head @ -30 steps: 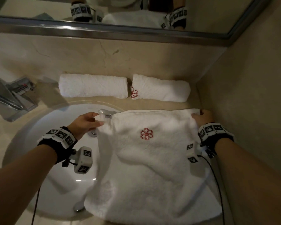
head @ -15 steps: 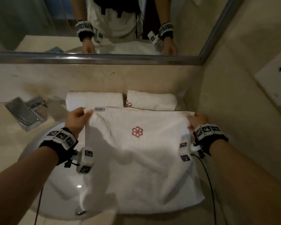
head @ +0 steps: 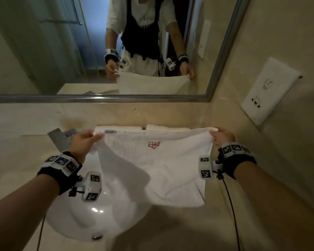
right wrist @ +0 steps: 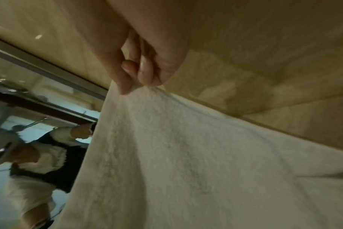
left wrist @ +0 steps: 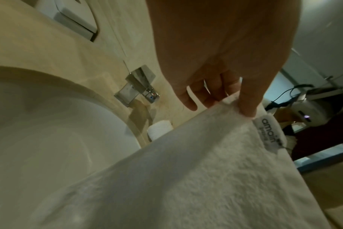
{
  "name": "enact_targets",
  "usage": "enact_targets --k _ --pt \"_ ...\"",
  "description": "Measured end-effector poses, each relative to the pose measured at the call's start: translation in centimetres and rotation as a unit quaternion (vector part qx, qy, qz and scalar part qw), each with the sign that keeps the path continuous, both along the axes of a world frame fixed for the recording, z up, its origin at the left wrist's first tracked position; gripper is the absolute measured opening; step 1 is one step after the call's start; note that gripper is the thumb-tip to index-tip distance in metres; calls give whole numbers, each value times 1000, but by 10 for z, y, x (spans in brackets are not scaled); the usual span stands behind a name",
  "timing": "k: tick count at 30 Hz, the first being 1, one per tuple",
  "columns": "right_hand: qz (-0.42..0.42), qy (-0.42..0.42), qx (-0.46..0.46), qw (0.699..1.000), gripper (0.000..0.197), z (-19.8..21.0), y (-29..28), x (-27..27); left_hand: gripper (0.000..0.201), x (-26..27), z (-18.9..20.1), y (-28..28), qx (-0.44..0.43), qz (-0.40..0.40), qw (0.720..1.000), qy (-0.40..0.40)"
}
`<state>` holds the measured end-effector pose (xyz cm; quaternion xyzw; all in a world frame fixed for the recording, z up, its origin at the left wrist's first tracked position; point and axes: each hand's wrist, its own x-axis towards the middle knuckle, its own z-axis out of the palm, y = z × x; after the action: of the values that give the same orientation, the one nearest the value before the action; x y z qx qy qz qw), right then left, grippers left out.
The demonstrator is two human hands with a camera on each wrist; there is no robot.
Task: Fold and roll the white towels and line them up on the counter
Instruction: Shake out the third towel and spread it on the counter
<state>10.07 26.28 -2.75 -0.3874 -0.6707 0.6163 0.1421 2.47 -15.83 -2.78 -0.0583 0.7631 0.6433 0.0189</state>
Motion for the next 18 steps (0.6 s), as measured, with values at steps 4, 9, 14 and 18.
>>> enact_targets --k 4,9,14,18 --pt "11 26 3 1000 37 42 -16 18 21 21 38 -10 -1 11 1000 27" --pt "9 67 60 996 32 99 -33 49 23 47 93 -24 20 13 995 96" --pt "-3 123 120 985 26 157 -59 87 23 70 141 -49 62 39 986 153" --pt "6 166 148 975 24 196 -81 124 29 93 172 -66 84 51 976 193"
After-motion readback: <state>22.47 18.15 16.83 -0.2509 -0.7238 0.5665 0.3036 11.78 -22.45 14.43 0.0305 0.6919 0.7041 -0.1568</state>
